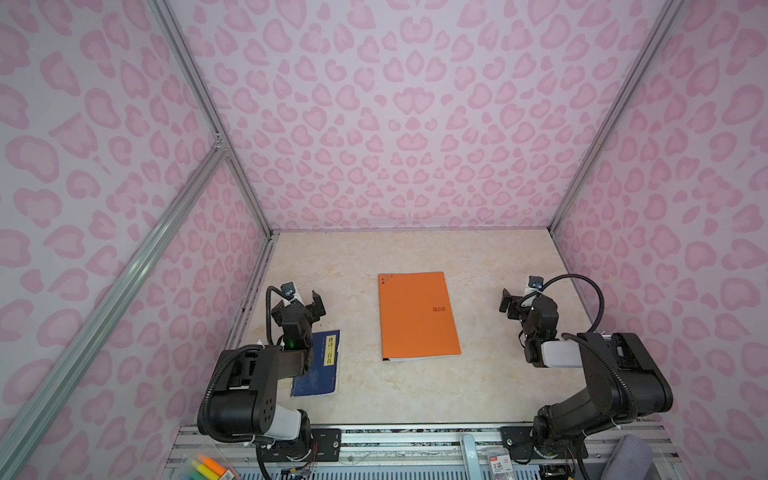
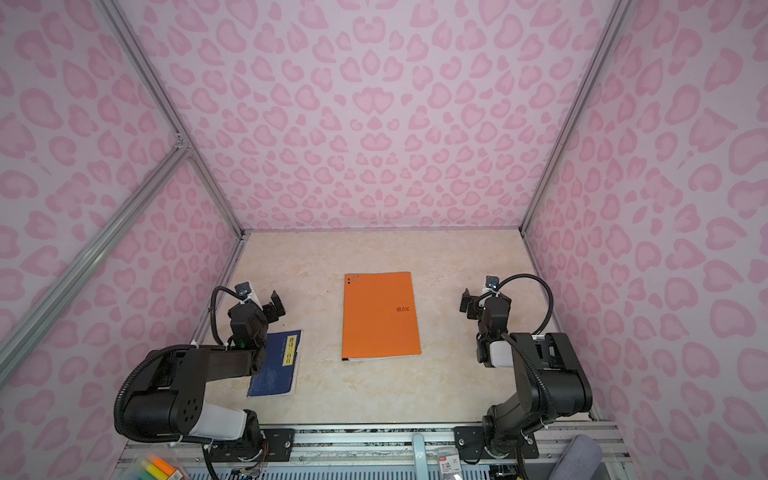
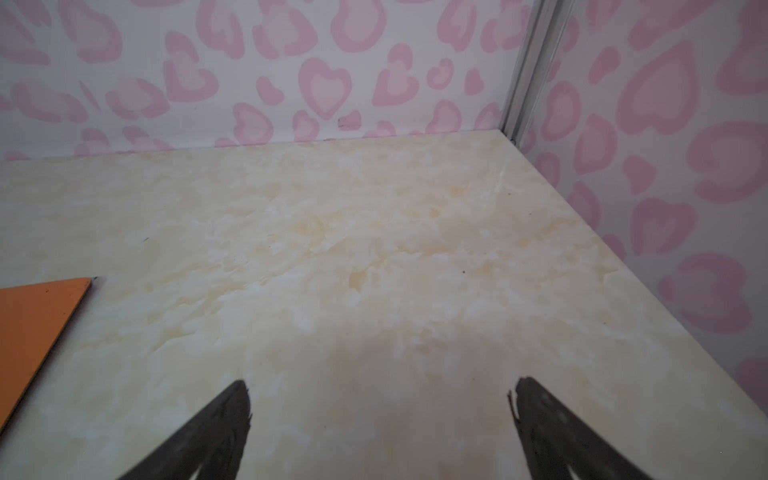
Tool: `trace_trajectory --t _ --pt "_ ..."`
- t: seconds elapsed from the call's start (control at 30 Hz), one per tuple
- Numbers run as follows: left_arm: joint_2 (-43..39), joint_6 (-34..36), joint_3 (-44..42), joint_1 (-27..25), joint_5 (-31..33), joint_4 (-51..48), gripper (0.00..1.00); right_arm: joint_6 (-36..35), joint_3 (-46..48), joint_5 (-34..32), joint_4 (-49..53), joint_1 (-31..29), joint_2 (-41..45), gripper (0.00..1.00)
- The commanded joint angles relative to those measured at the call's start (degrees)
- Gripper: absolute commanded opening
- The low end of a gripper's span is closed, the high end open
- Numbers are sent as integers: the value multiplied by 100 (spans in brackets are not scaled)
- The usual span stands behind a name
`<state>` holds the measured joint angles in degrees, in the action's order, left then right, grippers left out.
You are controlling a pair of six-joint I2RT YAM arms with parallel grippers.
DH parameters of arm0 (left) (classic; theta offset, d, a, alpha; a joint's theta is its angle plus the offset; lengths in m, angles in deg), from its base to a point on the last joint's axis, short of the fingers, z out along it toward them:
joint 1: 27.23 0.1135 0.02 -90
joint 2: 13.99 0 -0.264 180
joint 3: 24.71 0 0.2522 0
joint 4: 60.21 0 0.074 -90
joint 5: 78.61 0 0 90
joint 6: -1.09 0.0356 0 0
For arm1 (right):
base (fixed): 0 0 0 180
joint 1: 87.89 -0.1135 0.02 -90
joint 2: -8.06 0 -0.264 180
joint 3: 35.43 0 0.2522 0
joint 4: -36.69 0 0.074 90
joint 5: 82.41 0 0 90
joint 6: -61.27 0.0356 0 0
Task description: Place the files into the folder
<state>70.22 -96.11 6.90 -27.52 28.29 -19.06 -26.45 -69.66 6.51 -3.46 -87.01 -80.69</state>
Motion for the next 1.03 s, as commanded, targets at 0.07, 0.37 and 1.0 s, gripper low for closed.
trace_trajectory --t 0.07,0.37,1.0 --pt "-7 171 6 -93 122 249 98 -247 120 39 -368 -92 -39 100" --pt "-3 176 6 -126 162 274 98 -213 3 -173 27 -151 64 100" --pt "-9 162 45 -49 -51 190 98 -227 -10 -157 65 -151 69 100"
